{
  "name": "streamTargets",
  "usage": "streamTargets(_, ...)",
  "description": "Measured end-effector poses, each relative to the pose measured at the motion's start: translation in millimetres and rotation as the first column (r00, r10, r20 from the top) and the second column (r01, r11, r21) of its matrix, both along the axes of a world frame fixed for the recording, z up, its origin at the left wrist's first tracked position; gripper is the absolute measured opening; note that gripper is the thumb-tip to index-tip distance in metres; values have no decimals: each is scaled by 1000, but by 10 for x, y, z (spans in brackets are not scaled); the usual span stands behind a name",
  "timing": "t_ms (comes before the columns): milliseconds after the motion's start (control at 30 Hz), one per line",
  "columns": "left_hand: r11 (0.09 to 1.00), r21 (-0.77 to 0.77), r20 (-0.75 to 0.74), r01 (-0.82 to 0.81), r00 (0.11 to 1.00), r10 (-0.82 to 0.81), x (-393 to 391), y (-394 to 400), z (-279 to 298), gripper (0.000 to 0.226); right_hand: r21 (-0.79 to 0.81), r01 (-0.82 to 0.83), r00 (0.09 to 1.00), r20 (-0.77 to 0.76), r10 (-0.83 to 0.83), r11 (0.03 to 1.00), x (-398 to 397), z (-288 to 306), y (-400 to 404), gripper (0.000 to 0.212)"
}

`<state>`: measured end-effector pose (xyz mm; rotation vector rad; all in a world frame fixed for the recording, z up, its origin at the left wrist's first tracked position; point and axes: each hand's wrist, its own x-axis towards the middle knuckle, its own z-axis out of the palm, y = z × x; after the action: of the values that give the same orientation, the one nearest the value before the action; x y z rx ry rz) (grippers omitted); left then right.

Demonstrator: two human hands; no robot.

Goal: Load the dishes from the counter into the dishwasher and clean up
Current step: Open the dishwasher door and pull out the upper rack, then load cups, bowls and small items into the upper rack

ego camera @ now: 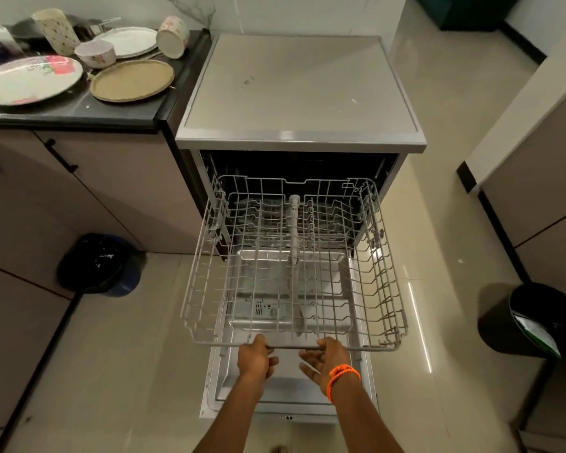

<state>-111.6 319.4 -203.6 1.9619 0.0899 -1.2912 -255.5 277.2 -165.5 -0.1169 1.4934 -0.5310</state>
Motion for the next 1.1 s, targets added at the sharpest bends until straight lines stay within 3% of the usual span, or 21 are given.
streamTargets(133,994,2,-110,106,988,-105,37,46,35,26,-11,-3,999,-42,3,1000,-51,-99,57,18)
streamTargets(267,970,70,-170,232,961,-218,230,78,73,34,-23,-46,988,-150,42,999,33,-47,129,33)
streamTargets(400,963,38,-44,266,964,-264,277,24,481,35,-60,-227,881,-438,178,972,47,-166,72,89)
streamTargets(433,962,28,8,271,962,-271,279,25,586,34,-78,-287,847,-486,215,955,97,-25,83,90)
streamTargets(567,923,32,252,384,890,-379,449,88,1075,33,-162,-560,682,-647,341,812,471,916,68,53)
streamTargets(667,904,15,411,428,821,-396,632,152,1888,40,-250,-728,579,-722,378,638,724,1534,79,53)
streamTargets(767,867,76,463,492,753,-468,676,123,2053,37,-226,-811,482,-780,398,540,849,1705,52,50)
streamTargets(867,884,89,515,459,738,-436,1000,140,2459,36,-255,-900,385,-847,367,355,1137,2099,19,52)
streamTargets(1100,925,9,667,379,687,-287,1980,159,3465,23,-336,-929,368,-873,319,153,2066,2861,-83,54)
